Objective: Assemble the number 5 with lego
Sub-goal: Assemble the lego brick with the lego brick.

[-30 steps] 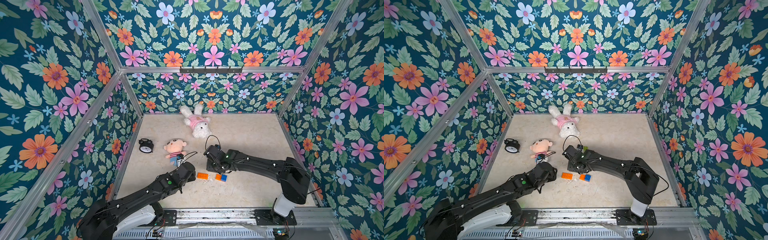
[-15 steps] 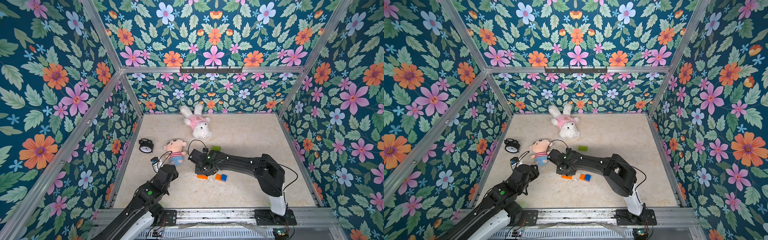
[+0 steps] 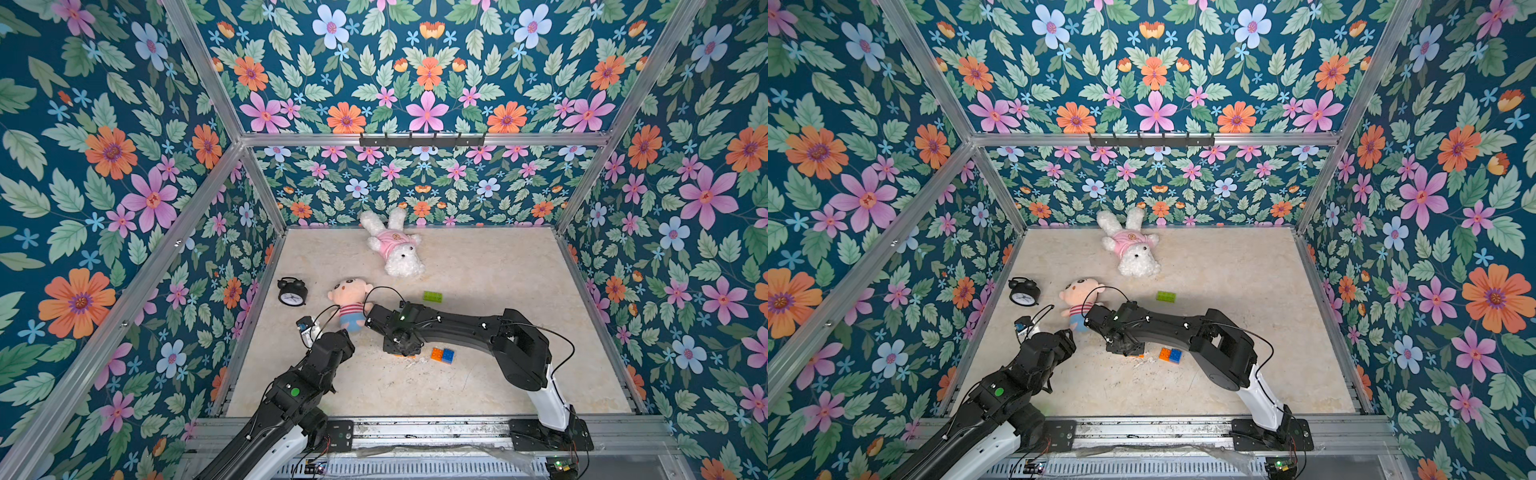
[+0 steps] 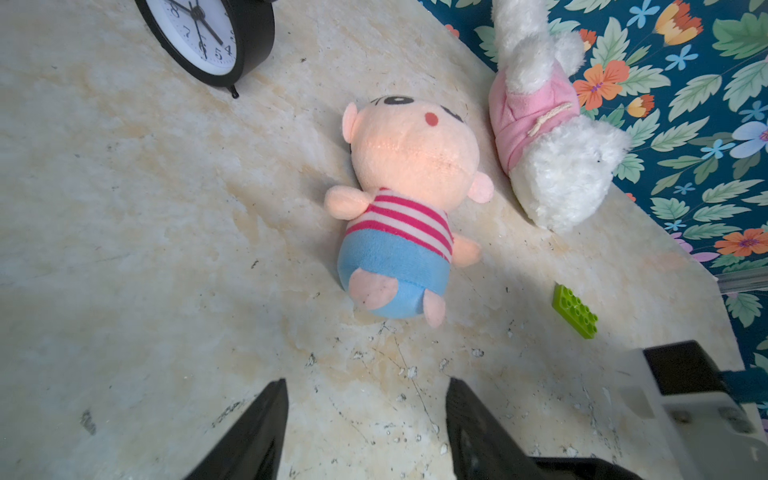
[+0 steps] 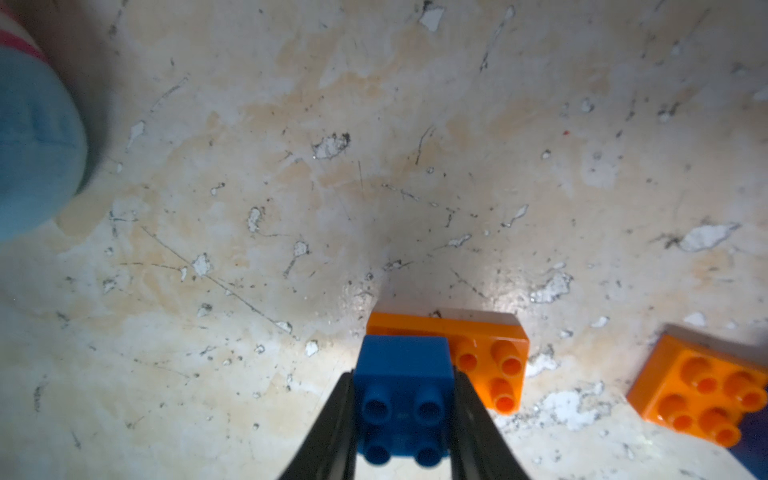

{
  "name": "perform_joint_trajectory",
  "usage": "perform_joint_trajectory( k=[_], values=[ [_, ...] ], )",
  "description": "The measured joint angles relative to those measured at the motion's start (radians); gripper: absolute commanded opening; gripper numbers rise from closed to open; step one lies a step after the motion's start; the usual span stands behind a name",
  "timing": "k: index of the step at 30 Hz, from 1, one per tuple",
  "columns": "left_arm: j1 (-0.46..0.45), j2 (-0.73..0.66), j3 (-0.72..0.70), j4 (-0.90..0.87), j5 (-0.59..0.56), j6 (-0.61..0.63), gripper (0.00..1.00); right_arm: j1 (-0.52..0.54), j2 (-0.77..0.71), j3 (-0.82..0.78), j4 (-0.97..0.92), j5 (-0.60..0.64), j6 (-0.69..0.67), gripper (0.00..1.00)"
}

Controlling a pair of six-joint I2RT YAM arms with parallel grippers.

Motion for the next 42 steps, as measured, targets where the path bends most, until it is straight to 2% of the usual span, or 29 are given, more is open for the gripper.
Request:
perform_joint_trajectory(
  k=[11,20,26,28,34,37,41,42],
  values=[
    [0.0,-0.077,-0.011,-0.039,-0.023,-0.006,0.64,0.01,0.063,0.041,-0.046,0.03,0.017,0.24],
    [0.0,-0.132,0.002,-0.106,-0.082,-0.059,0.64,0.012,0.086,0.062,-0.068,0.037,0.01,0.3],
    [0.0,-0.14,0.015,-0.119,-0.105,-0.072,0.64,0.011,0.098,0.111,-0.1,0.036,-0.01,0.42],
    [0.0,-0.141,0.021,-0.124,-0.108,-0.081,0.64,0.01,0.093,0.121,-0.096,0.026,-0.022,0.5],
    [0.0,-0.144,0.036,-0.141,-0.111,-0.081,0.64,0.004,0.071,0.174,-0.106,-0.001,-0.039,0.55],
    [0.0,-0.145,0.04,-0.141,-0.111,-0.081,0.64,0.001,0.043,0.175,-0.115,0.008,-0.042,0.53],
    [0.0,-0.145,0.04,-0.141,-0.111,-0.081,0.63,0.002,0.01,0.14,-0.111,0.019,-0.046,0.34],
    [0.0,-0.144,0.04,-0.141,-0.11,-0.08,0.63,0.001,0.001,0.119,-0.103,0.019,-0.046,0.32]
  ],
)
